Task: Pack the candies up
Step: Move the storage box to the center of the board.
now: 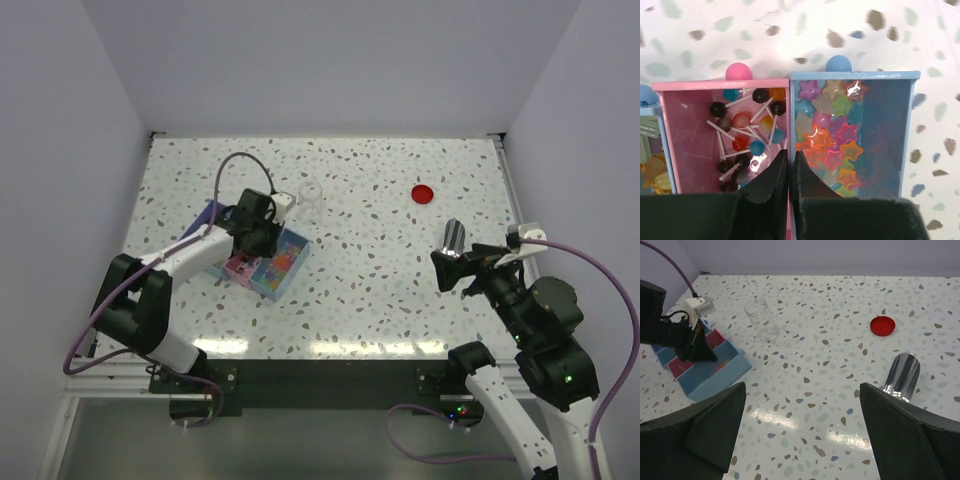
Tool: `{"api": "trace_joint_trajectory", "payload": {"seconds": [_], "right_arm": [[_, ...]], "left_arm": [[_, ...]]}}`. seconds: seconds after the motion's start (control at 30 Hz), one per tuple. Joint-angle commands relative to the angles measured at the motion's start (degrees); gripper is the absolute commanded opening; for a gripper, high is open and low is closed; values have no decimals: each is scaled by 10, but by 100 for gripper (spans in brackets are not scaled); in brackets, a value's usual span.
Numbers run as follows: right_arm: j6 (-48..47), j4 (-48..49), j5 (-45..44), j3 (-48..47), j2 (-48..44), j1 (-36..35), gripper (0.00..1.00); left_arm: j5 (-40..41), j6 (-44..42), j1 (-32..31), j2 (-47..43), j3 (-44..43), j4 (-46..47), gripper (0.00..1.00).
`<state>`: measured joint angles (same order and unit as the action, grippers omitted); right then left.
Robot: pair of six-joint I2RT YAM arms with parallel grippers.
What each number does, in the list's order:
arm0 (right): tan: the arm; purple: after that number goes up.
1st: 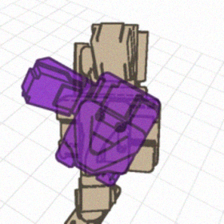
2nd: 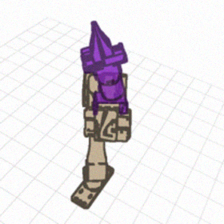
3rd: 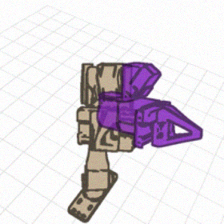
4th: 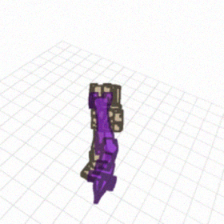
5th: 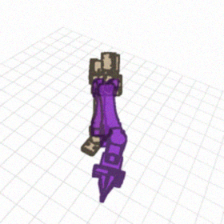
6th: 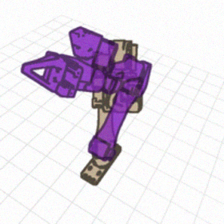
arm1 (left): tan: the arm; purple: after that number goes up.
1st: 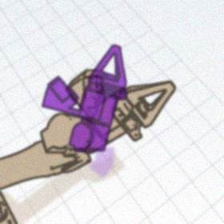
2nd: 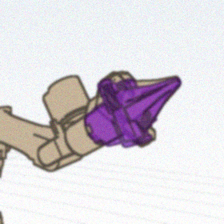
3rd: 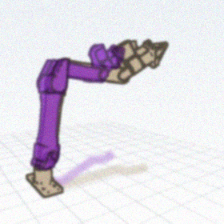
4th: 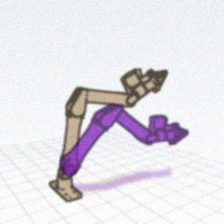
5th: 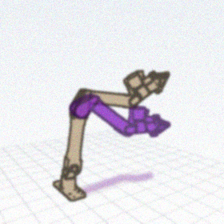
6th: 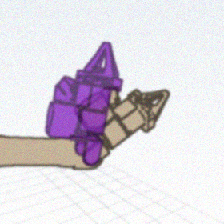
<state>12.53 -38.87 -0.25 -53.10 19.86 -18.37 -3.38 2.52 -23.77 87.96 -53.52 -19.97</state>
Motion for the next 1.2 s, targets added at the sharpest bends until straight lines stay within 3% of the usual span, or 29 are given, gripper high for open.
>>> {"api": "trace_joint_trajectory", "payload": {"seconds": [0.0, 0.27, 0.5, 0.53, 0.57, 0.6, 0.9, 0.97, 1.17], "right_arm": [[-8, 24, 10, 4, 4, -3, 99], [-8, 23, 17, 11, -2, -5, 99], [-14, 20, 18, 10, -3, -11, 99], [-15, 18, 17, 11, -3, -11, 99], [-16, 17, 17, 10, -5, -13, 99], [-17, 15, 17, 10, -5, -12, 99], [-9, 31, 38, 5, 21, -25, 99], [-7, 40, 45, 5, 33, -25, 99], [-1, 47, 57, -31, 151, -25, 99]], "left_arm": [[-88, -23, -50, -3, -44, 26, 0], [-73, -79, -122, 60, -90, -15, 0], [-25, -77, -126, 77, -117, -19, 1], [-20, -76, -125, 77, -118, -21, 4], [-13, -75, -125, 78, -120, -20, 18], [-11, -74, -125, 75, -121, -24, 23], [-4, 19, -124, -46, -124, -26, 56], [23, 40, -120, -73, -118, -26, 69], [10, 111, -49, -117, -156, -41, 75]]}}
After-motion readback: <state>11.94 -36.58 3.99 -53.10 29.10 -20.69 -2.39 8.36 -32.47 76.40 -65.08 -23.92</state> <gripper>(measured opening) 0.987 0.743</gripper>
